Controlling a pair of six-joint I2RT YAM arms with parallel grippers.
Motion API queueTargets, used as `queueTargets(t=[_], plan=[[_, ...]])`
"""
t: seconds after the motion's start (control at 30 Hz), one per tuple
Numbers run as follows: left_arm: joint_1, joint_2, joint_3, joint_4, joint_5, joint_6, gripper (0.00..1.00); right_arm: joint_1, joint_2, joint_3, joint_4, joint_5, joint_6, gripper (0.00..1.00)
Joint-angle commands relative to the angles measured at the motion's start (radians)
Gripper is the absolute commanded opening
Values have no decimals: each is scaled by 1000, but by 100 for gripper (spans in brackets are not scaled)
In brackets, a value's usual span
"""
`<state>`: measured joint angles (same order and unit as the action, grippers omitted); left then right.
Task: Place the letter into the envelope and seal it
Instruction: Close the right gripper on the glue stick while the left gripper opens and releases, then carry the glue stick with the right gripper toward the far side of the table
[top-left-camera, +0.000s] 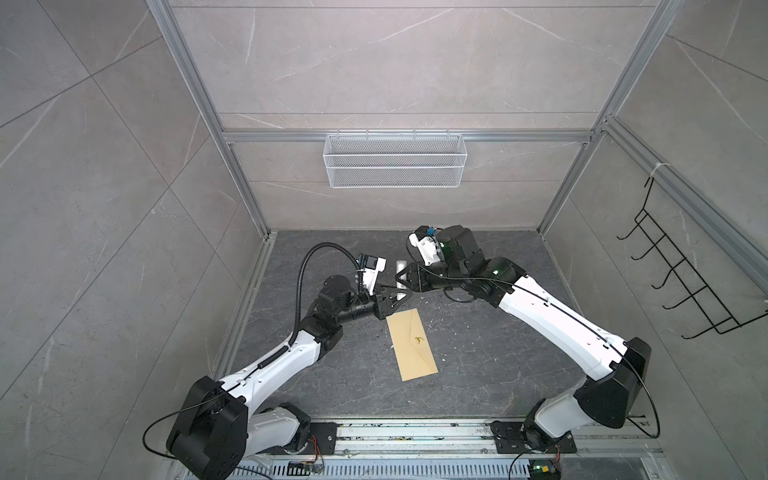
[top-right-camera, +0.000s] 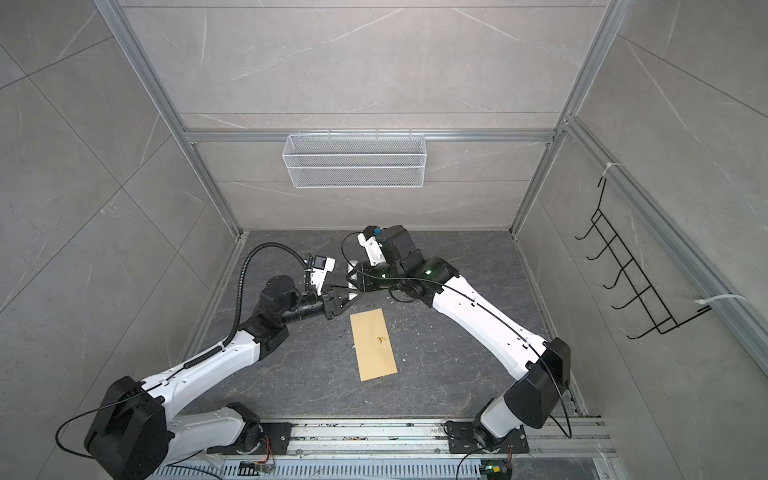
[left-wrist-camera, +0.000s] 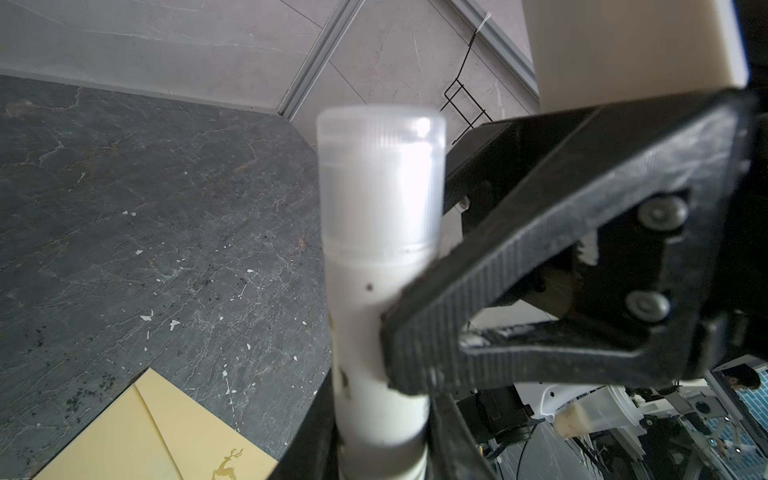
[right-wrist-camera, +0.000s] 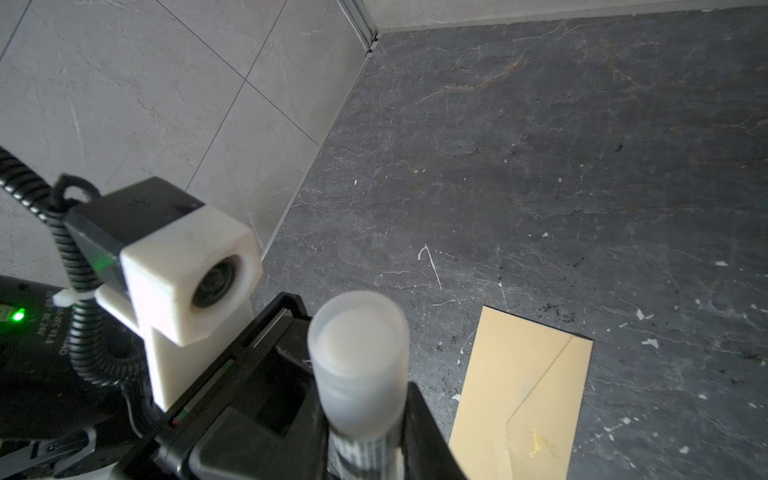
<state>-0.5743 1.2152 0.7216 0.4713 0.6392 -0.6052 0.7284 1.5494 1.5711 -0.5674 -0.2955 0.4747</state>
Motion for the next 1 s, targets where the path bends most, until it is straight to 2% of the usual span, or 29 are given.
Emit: queueTargets(t=[0.0, 0.13, 0.33, 0.43, 0.53, 0.7, 0.97], plan=[[-7, -14, 51, 16, 28, 57, 7, 6, 11, 33, 25, -37, -3, 20], [-6, -18, 61, -38, 14, 101, 25, 6, -11, 39, 6, 25, -54, 18], [-6, -96, 84, -231, -117, 243, 58, -1, -20, 143, -196, 365, -210, 18], [-7, -149, 79, -301, -177, 308, 71, -31, 21, 213, -289, 454, -257, 18], [-7, -193, 81, -367, -229, 353, 77, -75, 81, 286, -369, 504, -286, 18], [-7, -244, 63, -406, -280, 377, 89, -169, 195, 380, -440, 504, -304, 18], [-7, -287, 35, -421, -295, 371, 98, -299, 395, 520, -528, 486, -317, 17]])
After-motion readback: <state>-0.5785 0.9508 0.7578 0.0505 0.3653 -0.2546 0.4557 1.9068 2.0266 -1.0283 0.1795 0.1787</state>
